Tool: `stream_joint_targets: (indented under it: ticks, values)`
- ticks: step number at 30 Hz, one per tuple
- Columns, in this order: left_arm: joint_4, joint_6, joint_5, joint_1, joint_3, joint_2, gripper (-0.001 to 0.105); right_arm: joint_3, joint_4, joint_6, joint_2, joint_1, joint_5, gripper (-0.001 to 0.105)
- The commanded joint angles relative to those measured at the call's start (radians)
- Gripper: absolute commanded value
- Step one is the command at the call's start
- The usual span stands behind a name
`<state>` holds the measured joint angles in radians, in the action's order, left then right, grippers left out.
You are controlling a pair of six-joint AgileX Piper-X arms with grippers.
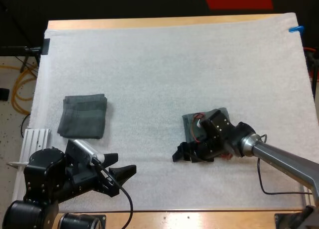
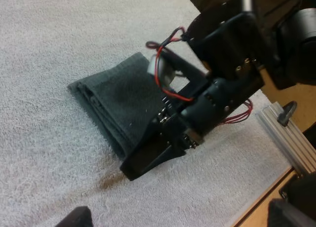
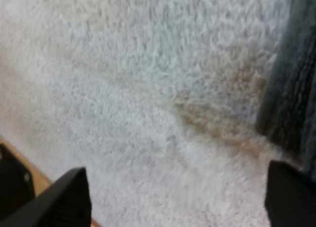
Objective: Pick towel from pile fold and stack
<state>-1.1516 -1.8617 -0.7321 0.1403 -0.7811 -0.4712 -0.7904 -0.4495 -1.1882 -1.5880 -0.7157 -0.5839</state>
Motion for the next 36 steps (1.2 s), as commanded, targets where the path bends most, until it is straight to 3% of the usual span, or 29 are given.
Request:
stream_joint_targets:
  ticks: [1, 10, 16, 18, 20, 23, 31, 36]
  values:
    - [0.004, 0.003, -0.006, 0.000, -0.006, 0.006, 0.067, 0.002, 0.011, 0.004, 0.003, 0.000, -0.016, 0.071]
    - [0.004, 0.007, -0.006, 0.000, -0.006, 0.006, 0.067, -0.005, 0.019, -0.012, 0.165, 0.000, -0.041, 0.071]
    - [0.035, 0.013, 0.001, 0.000, -0.003, 0.005, 0.067, -0.024, 0.015, -0.017, 0.380, 0.000, 0.124, 0.071]
    - [0.054, 0.011, 0.002, 0.000, -0.004, -0.001, 0.067, -0.031, 0.009, -0.060, 0.446, 0.000, 0.162, 0.072]
    - [0.070, 0.011, 0.002, 0.000, -0.004, -0.023, 0.067, -0.045, -0.037, -0.152, 0.526, 0.000, 0.203, 0.078]
    - [0.078, 0.011, 0.002, 0.005, -0.004, -0.067, 0.067, -0.062, -0.118, -0.204, 0.607, 0.000, 0.266, 0.088]
    - [0.142, 0.011, 0.008, 0.055, -0.004, -0.242, 0.068, -0.068, -0.299, -0.301, 0.796, 0.000, 0.514, 0.090]
    - [0.259, -0.022, 0.138, 0.174, -0.004, -0.405, 0.074, -0.068, -0.363, -0.319, 0.864, 0.000, 0.577, 0.090]
